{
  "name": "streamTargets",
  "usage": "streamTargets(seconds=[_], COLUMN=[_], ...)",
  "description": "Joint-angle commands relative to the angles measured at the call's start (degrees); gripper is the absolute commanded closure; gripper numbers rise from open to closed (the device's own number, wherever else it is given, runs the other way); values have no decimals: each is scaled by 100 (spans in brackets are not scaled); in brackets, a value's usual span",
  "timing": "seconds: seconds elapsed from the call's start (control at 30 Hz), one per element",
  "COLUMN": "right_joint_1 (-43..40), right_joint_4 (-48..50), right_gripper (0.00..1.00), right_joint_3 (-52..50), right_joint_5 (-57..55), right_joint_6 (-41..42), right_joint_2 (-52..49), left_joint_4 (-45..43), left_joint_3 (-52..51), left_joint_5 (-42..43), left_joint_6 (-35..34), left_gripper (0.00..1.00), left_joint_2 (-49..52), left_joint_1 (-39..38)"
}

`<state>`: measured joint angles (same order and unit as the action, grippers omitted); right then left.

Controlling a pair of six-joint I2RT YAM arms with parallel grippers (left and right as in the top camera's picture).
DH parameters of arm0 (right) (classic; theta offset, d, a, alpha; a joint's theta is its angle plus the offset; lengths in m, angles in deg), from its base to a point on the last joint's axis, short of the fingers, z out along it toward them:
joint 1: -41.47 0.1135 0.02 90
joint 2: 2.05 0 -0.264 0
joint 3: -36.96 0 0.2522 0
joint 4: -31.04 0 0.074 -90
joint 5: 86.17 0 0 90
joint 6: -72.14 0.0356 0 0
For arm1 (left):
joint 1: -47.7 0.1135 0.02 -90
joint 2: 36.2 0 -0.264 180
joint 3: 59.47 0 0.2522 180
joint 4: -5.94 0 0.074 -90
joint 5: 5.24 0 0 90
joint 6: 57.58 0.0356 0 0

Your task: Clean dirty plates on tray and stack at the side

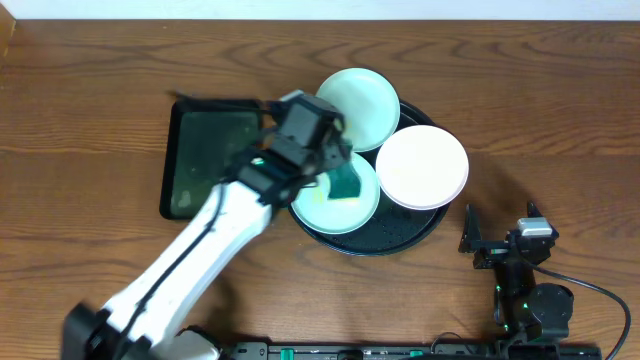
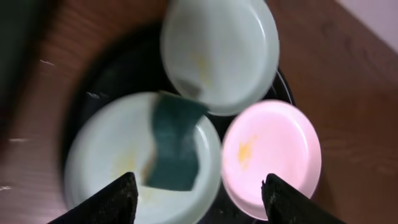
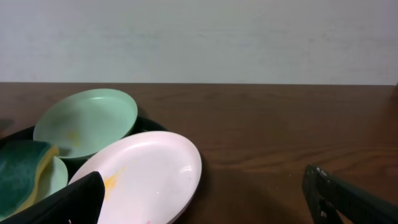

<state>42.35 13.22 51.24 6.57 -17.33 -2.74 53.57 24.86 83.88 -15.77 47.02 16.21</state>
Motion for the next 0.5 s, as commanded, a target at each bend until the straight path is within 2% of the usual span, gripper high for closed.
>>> streamTargets(seconds=[0.0, 0.1, 0.17, 0.2, 0.47], right_joint_1=[28, 28, 28, 28, 28], right_joint_4=[-20, -20, -20, -20, -2], right_gripper=[1, 1, 1, 1, 1], right_joint_3=[-15, -15, -15, -15, -15], right_joint_5=[-31, -33, -31, -33, 138], right_joint_6=[-85, -85, -85, -83, 114], right_joint_2=[24, 26, 26, 24, 24], left_joint_4=[341, 809, 1154, 1285, 2312], left_joint_3=[-35, -35, -35, -35, -37], left_joint_5=[-160, -177, -177, -177, -177], left_joint_6=[468, 468, 468, 468, 468], left_gripper=[35, 33, 24, 23, 18], left_joint_2=[-448, -706, -796, -811, -772], left_joint_1=[417, 868, 1167, 1266, 1886])
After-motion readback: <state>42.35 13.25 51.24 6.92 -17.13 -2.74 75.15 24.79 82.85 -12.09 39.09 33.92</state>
